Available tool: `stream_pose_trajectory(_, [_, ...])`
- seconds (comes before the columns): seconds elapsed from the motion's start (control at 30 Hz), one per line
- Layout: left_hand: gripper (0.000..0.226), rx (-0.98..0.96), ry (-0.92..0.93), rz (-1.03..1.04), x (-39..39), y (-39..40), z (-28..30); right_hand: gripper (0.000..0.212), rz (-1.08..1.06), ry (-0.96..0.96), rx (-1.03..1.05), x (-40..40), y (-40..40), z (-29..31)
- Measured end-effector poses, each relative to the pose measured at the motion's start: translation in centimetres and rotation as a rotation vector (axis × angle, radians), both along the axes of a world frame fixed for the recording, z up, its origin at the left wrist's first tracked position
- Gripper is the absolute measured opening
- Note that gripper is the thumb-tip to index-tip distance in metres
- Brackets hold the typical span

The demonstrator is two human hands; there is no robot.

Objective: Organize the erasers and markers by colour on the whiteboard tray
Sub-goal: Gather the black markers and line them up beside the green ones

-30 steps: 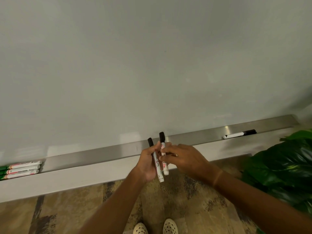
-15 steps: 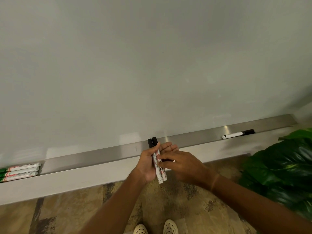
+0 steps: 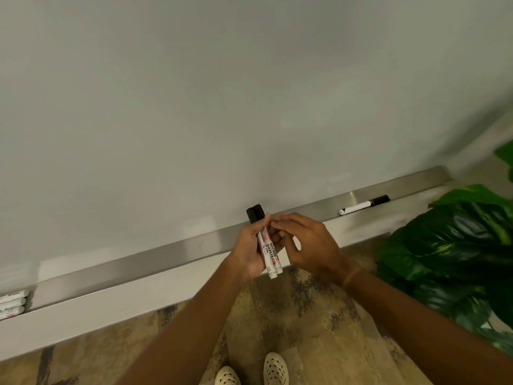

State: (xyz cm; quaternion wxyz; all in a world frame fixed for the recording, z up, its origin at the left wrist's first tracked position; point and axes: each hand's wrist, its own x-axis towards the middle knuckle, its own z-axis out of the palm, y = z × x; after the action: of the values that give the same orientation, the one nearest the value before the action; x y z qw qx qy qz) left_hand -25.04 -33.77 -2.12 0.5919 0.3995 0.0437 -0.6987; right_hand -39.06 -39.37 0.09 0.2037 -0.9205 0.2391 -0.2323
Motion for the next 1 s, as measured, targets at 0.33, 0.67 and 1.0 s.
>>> stream_pose_trajectory(0.33, [0.037, -0.028, -0.001, -0.085, -4.2, -4.4, 1.0, 0.034, -0.369, 0.096, -0.086, -5.0, -6.1, -1.0])
stream_pose_trajectory(0.67, [0.042, -0.004, -0.008, -0.117, -5.2, -4.8, 0.2, 0.051, -0.453, 0.722, -0.073, -9.2, -11.0, -3.1])
stream_pose_trajectory(1.0, [0.04, 0.007, 0.003, -0.11, -5.3, -4.9, 0.2, 0.035, -0.391, 0.613, -0.211, -8.7, -11.1, -2.3])
